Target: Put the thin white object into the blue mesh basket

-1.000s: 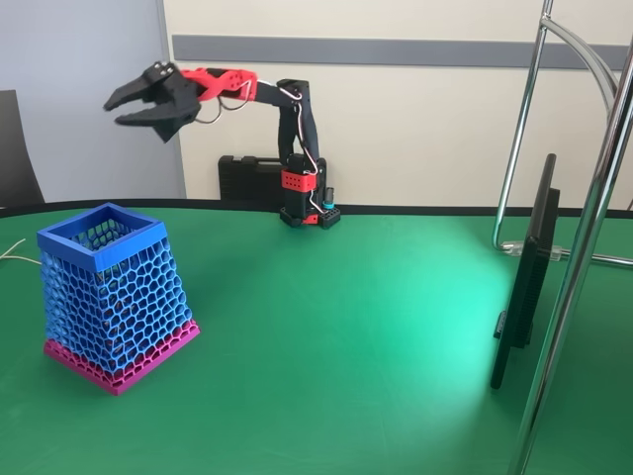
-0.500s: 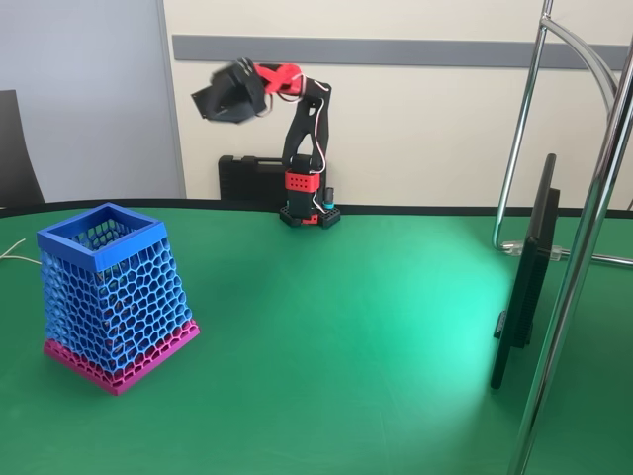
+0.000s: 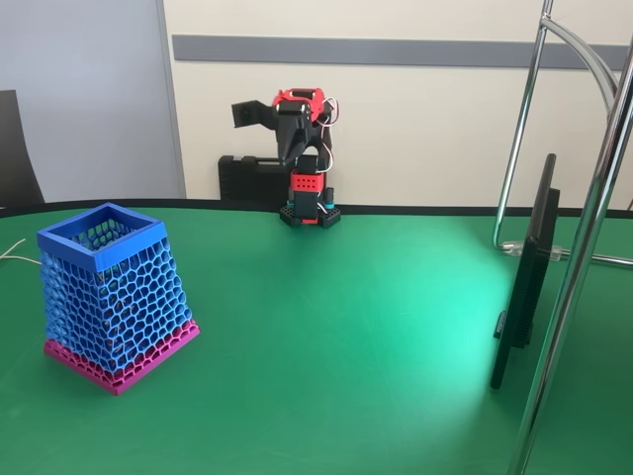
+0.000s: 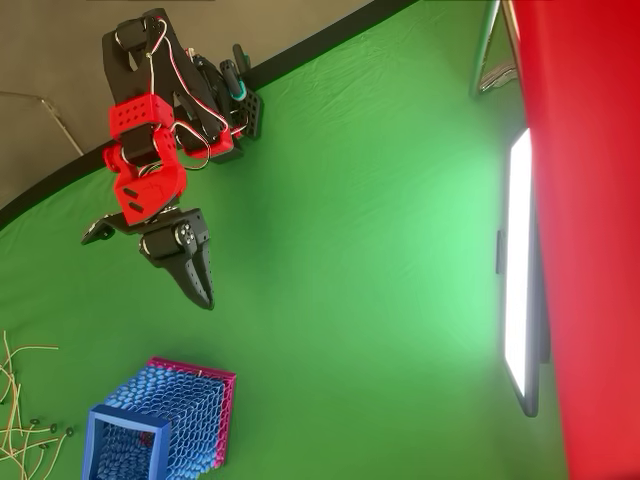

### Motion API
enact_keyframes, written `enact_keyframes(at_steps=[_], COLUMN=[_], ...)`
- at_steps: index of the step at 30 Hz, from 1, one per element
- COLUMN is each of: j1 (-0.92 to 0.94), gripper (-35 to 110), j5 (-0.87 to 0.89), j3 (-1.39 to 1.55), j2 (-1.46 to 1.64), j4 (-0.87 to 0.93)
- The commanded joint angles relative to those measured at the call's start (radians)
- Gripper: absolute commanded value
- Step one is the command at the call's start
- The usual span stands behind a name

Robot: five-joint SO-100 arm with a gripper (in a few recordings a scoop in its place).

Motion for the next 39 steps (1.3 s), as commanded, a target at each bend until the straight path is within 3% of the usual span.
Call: enact_keyframes(at_steps=[1,21,39], j1=[-0.029,-0.060,-0.060], gripper=[0,0,1], j5=[-0.032,-0.123,-0.095], j3=[0.083,0.615,0.618], j2=[0.106,0.534,0.581], j4=[0.018,0.078,0.295])
